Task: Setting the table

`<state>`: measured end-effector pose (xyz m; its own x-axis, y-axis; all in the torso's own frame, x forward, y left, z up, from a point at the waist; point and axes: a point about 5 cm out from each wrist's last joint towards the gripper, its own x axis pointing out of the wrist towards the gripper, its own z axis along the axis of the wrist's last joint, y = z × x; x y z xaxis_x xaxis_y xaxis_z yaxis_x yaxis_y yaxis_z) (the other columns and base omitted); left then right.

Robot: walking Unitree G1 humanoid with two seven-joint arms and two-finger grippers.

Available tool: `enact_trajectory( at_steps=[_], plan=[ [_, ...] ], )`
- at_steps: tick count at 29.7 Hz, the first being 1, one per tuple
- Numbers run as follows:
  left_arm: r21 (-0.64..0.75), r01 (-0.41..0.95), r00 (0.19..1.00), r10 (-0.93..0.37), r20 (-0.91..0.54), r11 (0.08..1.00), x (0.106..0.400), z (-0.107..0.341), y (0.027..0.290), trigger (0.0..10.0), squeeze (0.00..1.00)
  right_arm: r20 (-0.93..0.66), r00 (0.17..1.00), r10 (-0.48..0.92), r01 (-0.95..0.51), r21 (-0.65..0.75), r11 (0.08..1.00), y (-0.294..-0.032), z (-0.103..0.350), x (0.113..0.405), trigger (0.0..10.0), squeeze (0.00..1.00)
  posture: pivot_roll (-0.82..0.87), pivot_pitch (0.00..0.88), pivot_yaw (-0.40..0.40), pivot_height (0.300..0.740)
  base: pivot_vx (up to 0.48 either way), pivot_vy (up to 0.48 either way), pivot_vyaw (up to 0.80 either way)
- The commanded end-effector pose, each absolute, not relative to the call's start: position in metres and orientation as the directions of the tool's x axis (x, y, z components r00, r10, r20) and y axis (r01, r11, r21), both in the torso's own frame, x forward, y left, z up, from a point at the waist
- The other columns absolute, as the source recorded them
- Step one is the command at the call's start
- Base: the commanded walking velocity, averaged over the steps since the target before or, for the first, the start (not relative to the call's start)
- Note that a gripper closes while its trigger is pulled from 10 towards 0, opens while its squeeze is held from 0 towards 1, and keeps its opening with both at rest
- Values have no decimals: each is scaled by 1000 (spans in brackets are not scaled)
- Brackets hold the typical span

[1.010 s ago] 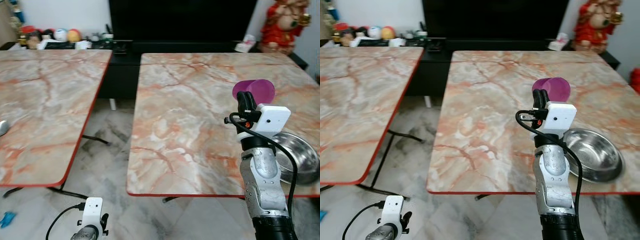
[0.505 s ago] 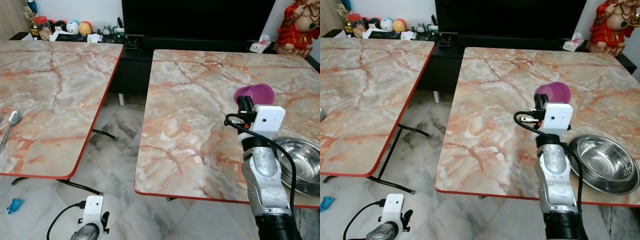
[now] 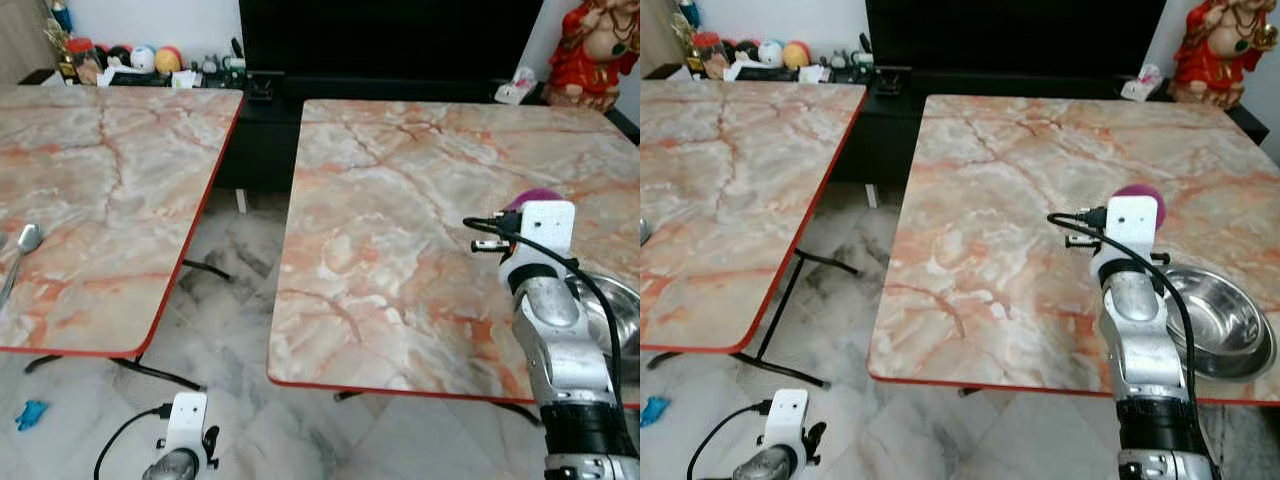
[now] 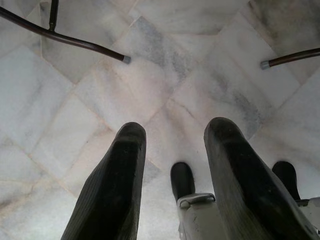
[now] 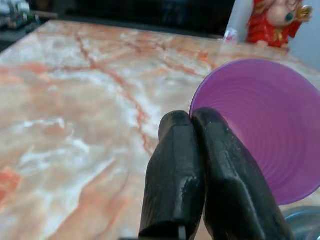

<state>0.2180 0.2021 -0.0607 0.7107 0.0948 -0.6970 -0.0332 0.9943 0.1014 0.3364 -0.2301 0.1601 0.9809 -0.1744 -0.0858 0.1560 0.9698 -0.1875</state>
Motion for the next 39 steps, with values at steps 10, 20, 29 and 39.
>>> enact_trajectory(
  at_steps=[10,20,29,39],
  plan=[
    [95,-38,693,94,-714,995,214,-63,203,10000,0,-254,961,-104,41,-243,969,-231,153,344,10000,0,-24,44,1,740,0,0,0],
    [95,-34,692,92,-716,995,214,-64,202,10000,0,-307,949,-73,-5,-246,969,-231,155,350,10000,0,-25,35,0,740,0,0,0],
    [95,-29,693,88,-716,995,214,-64,201,10000,0,-337,936,-104,25,-230,973,-237,150,350,10000,0,-27,25,0,740,0,0,0],
    [96,-27,692,87,-716,995,214,-64,201,10000,0,-349,930,-116,39,-219,975,-240,146,348,10000,0,-26,22,0,740,0,0,0]
  ],
)
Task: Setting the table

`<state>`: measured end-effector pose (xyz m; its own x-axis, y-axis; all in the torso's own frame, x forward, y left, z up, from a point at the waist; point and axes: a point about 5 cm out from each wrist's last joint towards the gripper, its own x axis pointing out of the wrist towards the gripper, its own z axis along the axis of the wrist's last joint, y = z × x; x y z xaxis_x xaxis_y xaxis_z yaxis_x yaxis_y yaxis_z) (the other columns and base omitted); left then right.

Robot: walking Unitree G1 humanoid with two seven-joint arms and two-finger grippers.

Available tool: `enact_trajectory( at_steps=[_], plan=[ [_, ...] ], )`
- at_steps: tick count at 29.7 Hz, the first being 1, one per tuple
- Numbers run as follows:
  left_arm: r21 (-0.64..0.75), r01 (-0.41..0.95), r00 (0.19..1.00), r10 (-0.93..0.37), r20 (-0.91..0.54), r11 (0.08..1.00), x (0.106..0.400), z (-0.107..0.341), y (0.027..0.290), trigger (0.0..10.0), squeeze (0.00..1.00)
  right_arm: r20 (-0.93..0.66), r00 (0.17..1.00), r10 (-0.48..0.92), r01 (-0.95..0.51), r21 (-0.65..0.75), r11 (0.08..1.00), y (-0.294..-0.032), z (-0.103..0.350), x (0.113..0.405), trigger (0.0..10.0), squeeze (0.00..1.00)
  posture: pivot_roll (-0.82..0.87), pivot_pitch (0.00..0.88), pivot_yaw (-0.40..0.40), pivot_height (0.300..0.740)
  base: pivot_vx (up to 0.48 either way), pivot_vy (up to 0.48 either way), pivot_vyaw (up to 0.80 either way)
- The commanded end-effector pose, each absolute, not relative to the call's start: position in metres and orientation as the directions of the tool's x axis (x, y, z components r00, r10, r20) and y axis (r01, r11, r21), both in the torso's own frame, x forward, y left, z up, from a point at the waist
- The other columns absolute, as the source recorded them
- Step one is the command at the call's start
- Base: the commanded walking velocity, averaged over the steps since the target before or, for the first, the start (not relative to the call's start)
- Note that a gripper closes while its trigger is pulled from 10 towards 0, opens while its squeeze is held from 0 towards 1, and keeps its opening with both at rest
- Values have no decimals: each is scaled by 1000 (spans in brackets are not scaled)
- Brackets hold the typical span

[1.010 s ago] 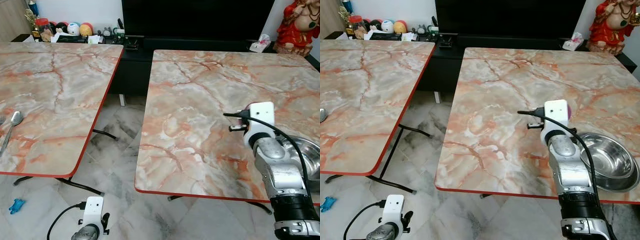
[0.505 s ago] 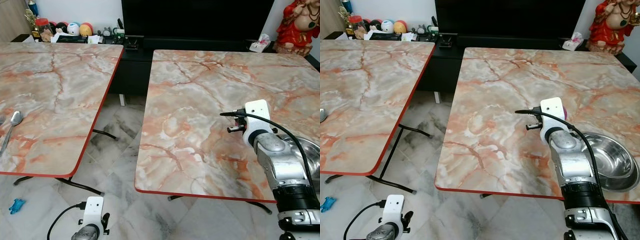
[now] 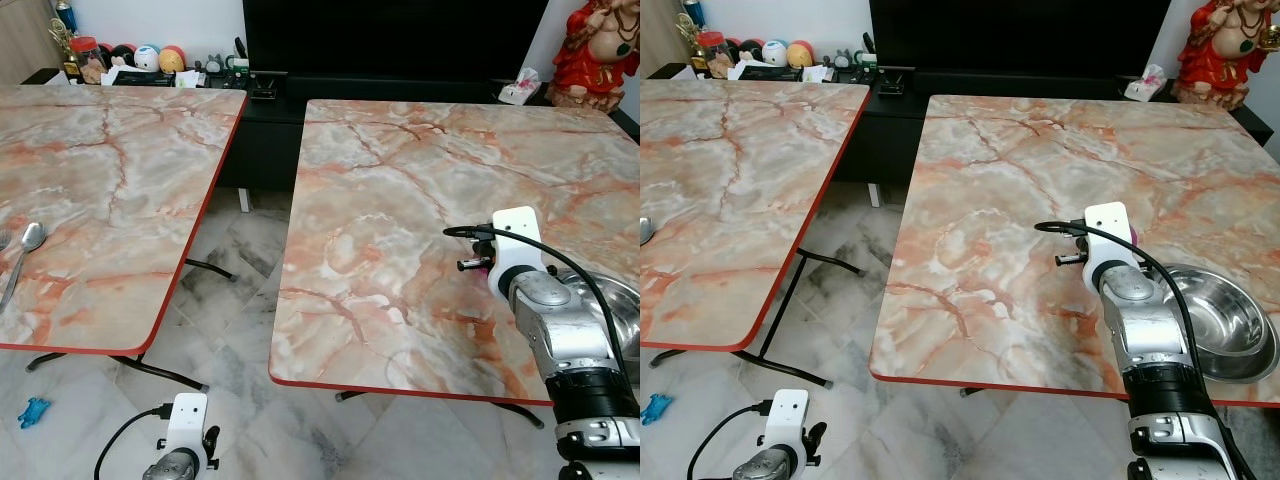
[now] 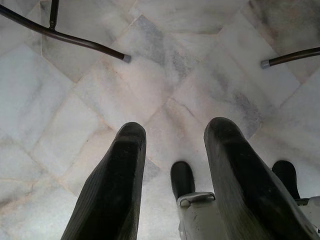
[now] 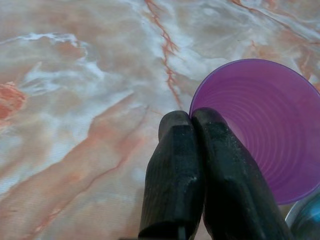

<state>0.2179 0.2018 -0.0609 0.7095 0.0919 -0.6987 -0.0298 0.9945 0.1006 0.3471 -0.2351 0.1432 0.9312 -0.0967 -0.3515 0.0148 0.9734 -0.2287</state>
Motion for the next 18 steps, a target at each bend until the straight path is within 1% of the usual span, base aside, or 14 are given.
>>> enact_trajectory(
  at_steps=[1,14,15,18],
  plan=[
    [96,-26,692,87,-716,995,214,-64,201,10000,0,-349,930,-116,41,-217,975,-240,146,348,10000,0,-24,23,0,740,0,0,0],
    [98,-27,692,89,-716,995,214,-64,202,10000,0,-344,931,-120,54,-196,979,-240,146,350,10000,0,-21,32,2,740,0,0,0],
    [98,-27,693,89,-716,995,214,-64,202,10000,0,-343,931,-121,55,-194,979,-240,146,350,10000,39,-21,32,2,740,0,0,0],
    [98,-28,693,90,-716,995,214,-64,202,10000,0,-343,932,-120,55,-192,980,-240,146,351,10000,67,-20,34,2,740,0,0,0]
  ],
)
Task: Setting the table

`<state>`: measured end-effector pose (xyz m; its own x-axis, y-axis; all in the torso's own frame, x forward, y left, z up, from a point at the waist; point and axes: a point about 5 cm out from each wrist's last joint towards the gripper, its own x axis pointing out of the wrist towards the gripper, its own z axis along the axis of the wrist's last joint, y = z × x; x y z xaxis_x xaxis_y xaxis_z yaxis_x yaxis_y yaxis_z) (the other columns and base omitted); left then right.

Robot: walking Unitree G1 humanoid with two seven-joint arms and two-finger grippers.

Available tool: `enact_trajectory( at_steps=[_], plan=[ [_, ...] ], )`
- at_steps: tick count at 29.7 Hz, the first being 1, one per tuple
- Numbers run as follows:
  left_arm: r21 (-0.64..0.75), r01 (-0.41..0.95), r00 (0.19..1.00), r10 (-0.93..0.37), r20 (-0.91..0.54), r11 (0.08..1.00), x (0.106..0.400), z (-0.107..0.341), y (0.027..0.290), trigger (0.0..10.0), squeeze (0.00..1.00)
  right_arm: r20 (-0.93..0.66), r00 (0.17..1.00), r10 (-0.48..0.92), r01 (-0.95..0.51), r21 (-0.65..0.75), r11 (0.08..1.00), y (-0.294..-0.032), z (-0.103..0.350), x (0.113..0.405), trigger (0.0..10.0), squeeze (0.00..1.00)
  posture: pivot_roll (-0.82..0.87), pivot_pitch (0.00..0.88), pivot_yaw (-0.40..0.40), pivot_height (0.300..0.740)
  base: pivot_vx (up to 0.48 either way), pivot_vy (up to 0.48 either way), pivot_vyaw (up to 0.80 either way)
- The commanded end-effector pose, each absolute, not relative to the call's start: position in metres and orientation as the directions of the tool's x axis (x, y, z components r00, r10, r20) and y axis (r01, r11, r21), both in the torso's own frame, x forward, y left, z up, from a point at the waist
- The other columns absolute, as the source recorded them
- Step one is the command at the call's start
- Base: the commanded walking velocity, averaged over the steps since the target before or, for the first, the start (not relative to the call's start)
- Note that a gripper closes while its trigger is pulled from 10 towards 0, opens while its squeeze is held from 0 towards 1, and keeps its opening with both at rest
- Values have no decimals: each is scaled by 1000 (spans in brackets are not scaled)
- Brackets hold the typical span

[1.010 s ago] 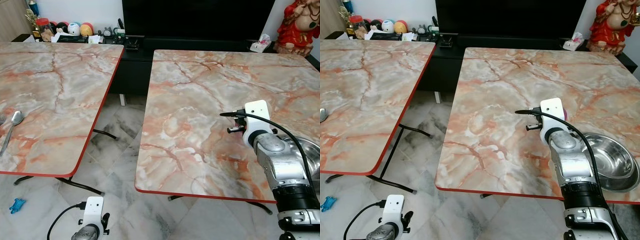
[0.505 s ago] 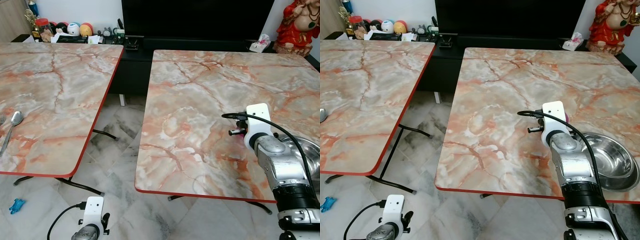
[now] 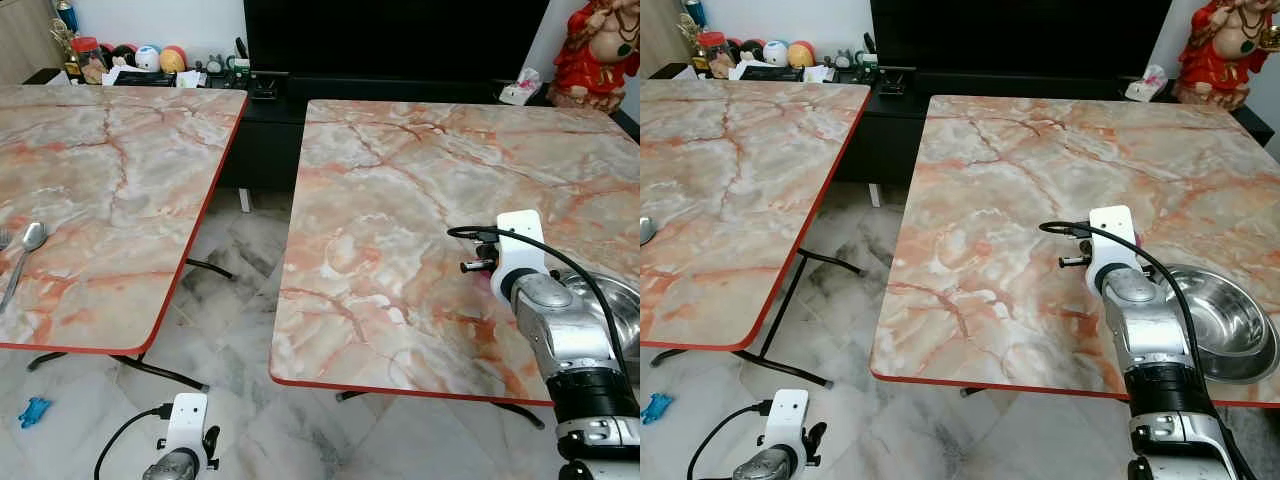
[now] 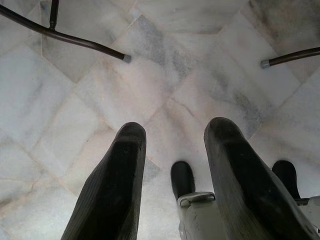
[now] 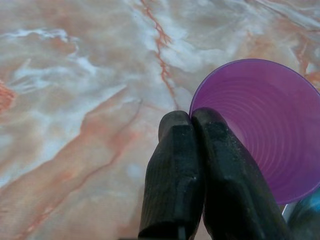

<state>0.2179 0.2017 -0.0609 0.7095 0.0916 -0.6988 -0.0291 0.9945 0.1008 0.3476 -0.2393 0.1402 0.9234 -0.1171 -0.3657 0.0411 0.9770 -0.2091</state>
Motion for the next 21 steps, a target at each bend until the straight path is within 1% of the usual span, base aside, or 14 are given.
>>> enact_trajectory(
  at_steps=[1,2,4,10,12,13,21],
  plan=[
    [98,-28,693,90,-716,995,214,-64,202,10000,0,-341,932,-119,55,-192,980,-239,147,351,10000,255,-19,33,2,740,0,0,0],
    [98,-29,692,91,-716,995,214,-64,202,10000,0,-340,933,-118,54,-191,980,-239,147,351,10000,341,-20,35,1,740,0,0,0],
    [98,-29,692,91,-716,995,214,-64,202,10000,0,-334,936,-115,53,-188,981,-238,148,352,10000,322,-20,36,1,740,0,0,0],
    [98,-30,692,92,-716,995,214,-64,202,10000,0,-330,938,-105,44,-187,981,-236,148,353,10000,306,-20,40,1,740,0,0,0],
    [99,-30,692,92,-716,995,214,-64,202,10000,0,-328,939,-105,45,-185,982,-235,148,353,10000,310,-20,40,0,740,0,0,0],
    [99,-29,692,92,-716,995,214,-64,202,10000,0,-326,940,-105,46,-183,982,-235,149,353,10000,337,-20,40,0,740,0,0,0],
    [100,-29,691,93,-717,995,214,-64,202,10000,0,-320,942,-103,47,-179,983,-235,151,355,10000,314,-20,42,-1,740,0,0,0]
  ],
)
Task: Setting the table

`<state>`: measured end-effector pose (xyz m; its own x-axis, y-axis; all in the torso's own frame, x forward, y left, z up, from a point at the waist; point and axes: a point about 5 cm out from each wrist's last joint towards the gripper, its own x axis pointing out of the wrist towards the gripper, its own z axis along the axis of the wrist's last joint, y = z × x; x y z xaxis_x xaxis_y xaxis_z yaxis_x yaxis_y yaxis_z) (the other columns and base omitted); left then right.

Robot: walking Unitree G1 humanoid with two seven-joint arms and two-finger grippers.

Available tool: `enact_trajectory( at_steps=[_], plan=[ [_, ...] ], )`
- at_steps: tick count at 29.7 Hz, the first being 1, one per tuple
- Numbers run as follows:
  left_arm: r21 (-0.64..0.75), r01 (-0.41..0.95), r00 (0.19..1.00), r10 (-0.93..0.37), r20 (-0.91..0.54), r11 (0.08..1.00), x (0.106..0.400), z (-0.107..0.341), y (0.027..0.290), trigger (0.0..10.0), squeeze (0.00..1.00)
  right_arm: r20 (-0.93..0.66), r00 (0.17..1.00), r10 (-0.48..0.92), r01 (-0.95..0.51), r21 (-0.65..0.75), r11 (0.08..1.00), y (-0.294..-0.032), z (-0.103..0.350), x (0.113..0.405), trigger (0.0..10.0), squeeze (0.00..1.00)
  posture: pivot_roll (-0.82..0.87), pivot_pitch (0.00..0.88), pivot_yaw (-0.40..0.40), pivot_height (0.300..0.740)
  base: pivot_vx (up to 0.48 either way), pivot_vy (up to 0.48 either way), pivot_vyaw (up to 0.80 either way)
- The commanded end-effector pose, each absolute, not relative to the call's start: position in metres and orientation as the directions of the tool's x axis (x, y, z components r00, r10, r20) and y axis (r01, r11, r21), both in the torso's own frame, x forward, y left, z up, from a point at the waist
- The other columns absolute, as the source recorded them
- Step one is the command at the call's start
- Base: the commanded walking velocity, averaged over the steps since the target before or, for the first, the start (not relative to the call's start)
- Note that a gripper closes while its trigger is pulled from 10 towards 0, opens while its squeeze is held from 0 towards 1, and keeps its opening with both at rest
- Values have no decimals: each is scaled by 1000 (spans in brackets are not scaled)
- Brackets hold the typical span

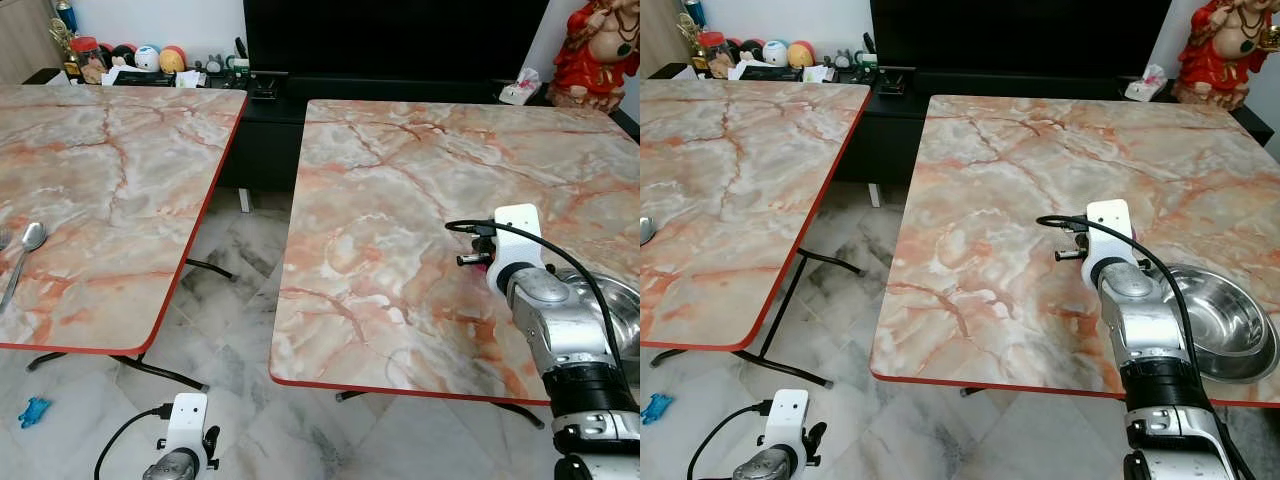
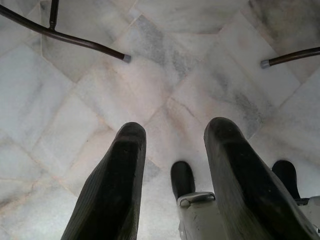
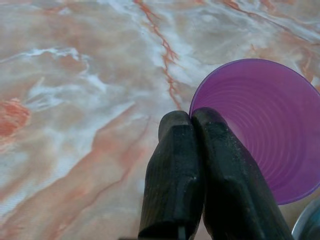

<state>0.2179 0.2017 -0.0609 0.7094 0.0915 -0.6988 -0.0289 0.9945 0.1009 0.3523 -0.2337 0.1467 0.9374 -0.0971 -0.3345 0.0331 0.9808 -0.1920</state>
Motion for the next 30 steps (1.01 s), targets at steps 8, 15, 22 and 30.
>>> enact_trajectory(
  at_steps=[8,15,22,30],
  plan=[
    [103,-31,689,96,-718,994,213,-64,202,10000,0,-325,940,-107,50,-179,983,-235,151,355,10000,294,-20,46,-1,740,0,0,0],
    [104,-30,689,96,-718,994,213,-64,202,10000,0,-328,939,-107,50,-176,983,-235,150,355,10000,302,-18,46,-2,740,0,0,0],
    [105,-30,689,97,-718,994,213,-64,203,10000,0,-333,937,-109,53,-173,984,-234,149,355,10000,290,-19,48,0,740,0,0,0],
    [105,-30,688,97,-719,994,213,-64,202,10000,0,-341,934,-107,50,-170,984,-234,147,355,10000,333,-17,49,0,740,0,0,0]
  ],
)
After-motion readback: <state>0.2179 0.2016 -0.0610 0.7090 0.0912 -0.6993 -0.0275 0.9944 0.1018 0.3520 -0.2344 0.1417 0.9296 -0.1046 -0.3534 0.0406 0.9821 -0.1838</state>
